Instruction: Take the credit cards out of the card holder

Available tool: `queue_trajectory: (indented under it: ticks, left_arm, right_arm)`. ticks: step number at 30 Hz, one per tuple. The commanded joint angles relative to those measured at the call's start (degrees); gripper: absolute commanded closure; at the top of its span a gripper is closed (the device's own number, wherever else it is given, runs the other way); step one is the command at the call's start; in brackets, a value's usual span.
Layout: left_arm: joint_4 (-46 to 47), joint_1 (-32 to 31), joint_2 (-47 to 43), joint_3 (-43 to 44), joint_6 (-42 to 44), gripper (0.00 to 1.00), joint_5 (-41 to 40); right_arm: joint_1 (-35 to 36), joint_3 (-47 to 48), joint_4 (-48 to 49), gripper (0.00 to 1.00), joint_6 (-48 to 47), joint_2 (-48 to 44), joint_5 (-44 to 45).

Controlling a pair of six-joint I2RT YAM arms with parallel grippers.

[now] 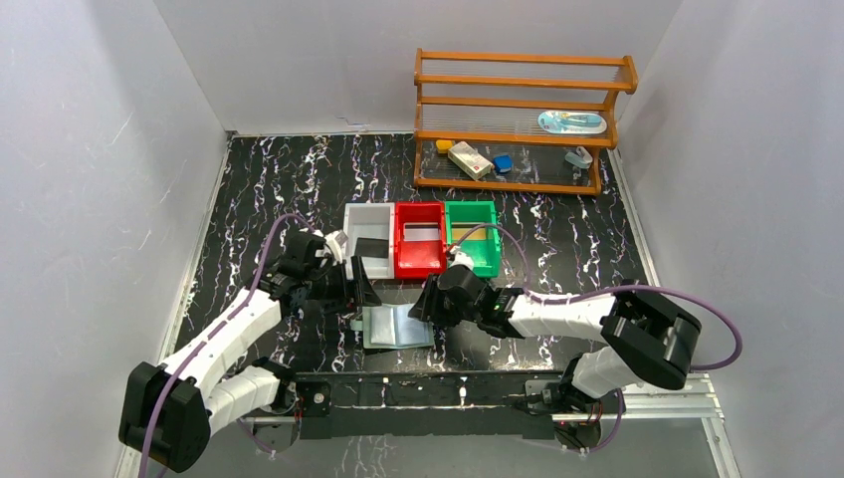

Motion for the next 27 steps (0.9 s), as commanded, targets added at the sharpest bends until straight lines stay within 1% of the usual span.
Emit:
queue_trajectory:
  ticks: [1, 4, 8, 10, 13, 18, 24, 27]
  left_arm:
    - [-5.41, -0.18, -2.61, 5.71, 0.8, 0.32, 0.92]
    - [-3.75, -0.18, -3.84, 6.64, 1.94, 0.37, 6.01]
    - [0.33, -0.37, -2.08, 5.58, 1.87, 0.43, 15.24]
    - [1.14, -1.0, -0.54, 4.57, 1.66, 0.48, 15.67]
    - [3.45, -3.51, 0.02, 1.5, -1.67, 0.55, 11.03]
    - [4.77, -8.45, -0.72, -2.94, -5.1, 0.63, 0.84]
    - [4.56, -8.97, 0.73, -6.8, -5.82, 0.69, -4.93]
    - [6.02, -9.36, 1.84, -8.2, -7.19, 0.71, -8.04]
  right_arm:
    - [0.4, 2.14, 0.24, 0.5, 1.22, 1.35, 0.22]
    - [0.42, 2.39, -0.76, 0.5, 1.39, 2.27, 0.3]
    - [0.41, 2.51, -0.67, 0.51, 1.42, 3.09, 0.7]
    - [0.42, 2.65, -0.22, 0.53, 1.41, 3.6, 0.41]
    - [0.35, 2.81, 0.47, 0.54, 1.45, 4.39, -0.43]
    - [0.42, 3.14, -0.64, 0.55, 1.63, 4.28, -0.19]
    - [0.41, 3.52, -1.92, 0.52, 1.38, 2.46, 0.3]
    - [0.42, 3.82, 0.75, 0.51, -0.78, 2.07, -2.8]
